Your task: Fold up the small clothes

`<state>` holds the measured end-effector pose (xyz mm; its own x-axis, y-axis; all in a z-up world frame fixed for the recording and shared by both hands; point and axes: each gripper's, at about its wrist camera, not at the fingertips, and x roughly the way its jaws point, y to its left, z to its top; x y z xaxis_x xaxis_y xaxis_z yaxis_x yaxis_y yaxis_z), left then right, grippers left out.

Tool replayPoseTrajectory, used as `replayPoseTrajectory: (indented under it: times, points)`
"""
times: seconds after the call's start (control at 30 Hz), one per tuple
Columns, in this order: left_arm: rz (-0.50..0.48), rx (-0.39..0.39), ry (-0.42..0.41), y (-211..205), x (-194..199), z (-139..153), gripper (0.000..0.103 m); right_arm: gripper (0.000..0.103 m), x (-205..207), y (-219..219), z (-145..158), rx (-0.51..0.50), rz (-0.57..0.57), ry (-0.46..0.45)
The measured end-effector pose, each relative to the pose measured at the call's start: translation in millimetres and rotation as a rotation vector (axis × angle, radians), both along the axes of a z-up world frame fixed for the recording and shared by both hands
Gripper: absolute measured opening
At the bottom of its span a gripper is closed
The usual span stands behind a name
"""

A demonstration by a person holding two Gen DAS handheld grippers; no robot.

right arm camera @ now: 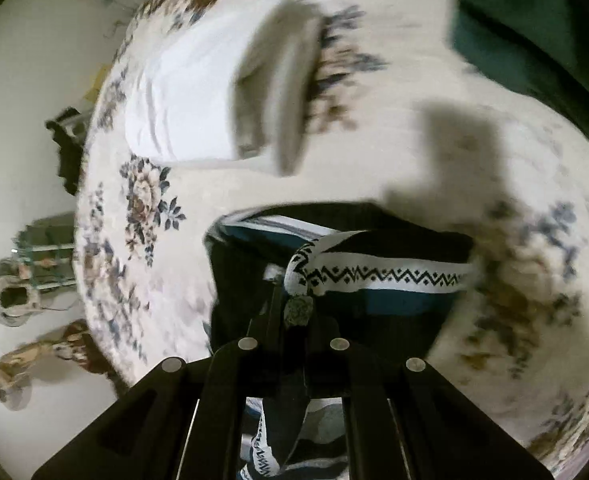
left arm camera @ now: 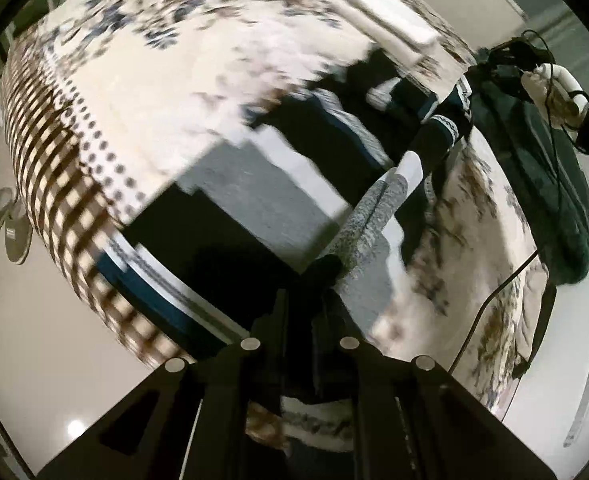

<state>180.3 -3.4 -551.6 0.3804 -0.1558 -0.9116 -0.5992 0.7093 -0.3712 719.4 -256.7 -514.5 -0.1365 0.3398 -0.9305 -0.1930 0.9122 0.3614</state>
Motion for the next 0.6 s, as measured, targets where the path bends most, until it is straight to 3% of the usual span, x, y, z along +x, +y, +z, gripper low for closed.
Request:
replayPoseTrajectory:
  times: [0.2, 0.4, 0.43, 0.47, 0.57, 0.6]
  points:
    - [0.058, -0.091, -0.005, 78.3, -3.2, -54.5, 0.007, 0.006, -2.8, 105.4, -53.6, -0.146, 0.037, -0.031]
    - [0.083, -0.155, 0.012, 114.3, -4.3, -95.8, 0.007, 0.007, -4.4, 135.4, -96.8, -0.226, 0.013, -0.027]
    - [0.085, -0.176, 0.028, 118.5, -5.6, -102.7, 0.011, 0.008, -3.5, 136.0, -99.5, -0.228, 0.004, -0.014]
    - [0.099, -0.217, 0.043, 124.8, -9.9, -111.3, 0.012, 0.011, -2.3, 133.8, -102.0, -0.213, -0.014, 0.01]
    - [0.13, -0.28, 0.047, 139.1, -26.0, -115.6, 0.018, 0.048, -1.1, 118.6, -95.2, -0.077, -0.066, 0.082]
    - [0.132, -0.275, 0.061, 143.0, -29.9, -112.0, 0.026, 0.057, -4.1, 109.4, -87.9, -0.02, -0.092, 0.094]
